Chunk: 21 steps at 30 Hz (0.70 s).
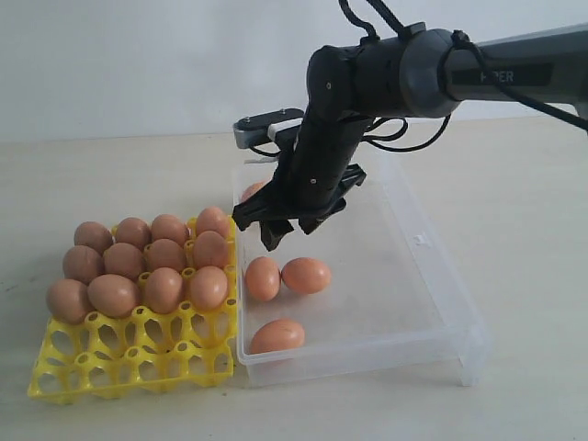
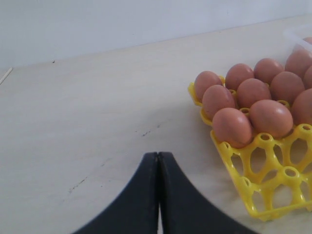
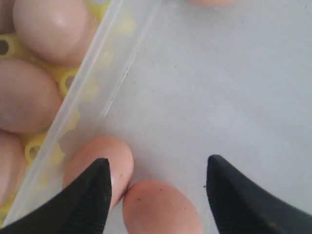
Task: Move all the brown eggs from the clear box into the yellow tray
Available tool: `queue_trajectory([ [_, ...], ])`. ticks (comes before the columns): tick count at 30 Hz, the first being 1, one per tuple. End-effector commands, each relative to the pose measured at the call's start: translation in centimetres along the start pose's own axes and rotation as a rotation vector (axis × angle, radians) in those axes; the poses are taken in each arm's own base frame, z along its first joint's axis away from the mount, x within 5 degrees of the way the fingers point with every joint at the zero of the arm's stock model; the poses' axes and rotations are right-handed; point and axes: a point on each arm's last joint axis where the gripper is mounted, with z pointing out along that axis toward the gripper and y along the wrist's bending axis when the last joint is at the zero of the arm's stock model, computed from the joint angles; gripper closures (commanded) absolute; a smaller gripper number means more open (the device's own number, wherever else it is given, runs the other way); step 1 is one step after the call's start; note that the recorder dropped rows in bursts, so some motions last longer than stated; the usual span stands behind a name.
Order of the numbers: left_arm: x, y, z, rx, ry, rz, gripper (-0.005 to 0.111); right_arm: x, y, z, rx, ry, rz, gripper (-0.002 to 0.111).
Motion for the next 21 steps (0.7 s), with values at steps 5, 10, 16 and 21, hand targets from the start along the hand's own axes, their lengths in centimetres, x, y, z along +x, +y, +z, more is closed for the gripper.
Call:
queue_trajectory([
  [5, -0.2, 0.0, -0.1, 0.005, -0.016, -0.006, 0.107, 0.6, 0.7, -1.2, -0.021, 0.073, -0.088, 0.053],
  [10, -0.2, 0.0, -0.1, 0.005, -0.016, -0.006, 0.107, 0.7, 1.1, -1.3, -0.013, 0.080, -0.150, 0.053],
  [16, -0.2, 0.0, -0.1, 0.005, -0.016, -0.006, 0.107, 1.0, 1.8, -1.2, -0.015, 0.108, -0.180, 0.053],
  [21, -0.2, 0.0, -0.1, 0.005, -0.016, -0.006, 0.107, 0.6, 1.6, -1.1, 0.072, 0.070, -0.264, 0.053],
])
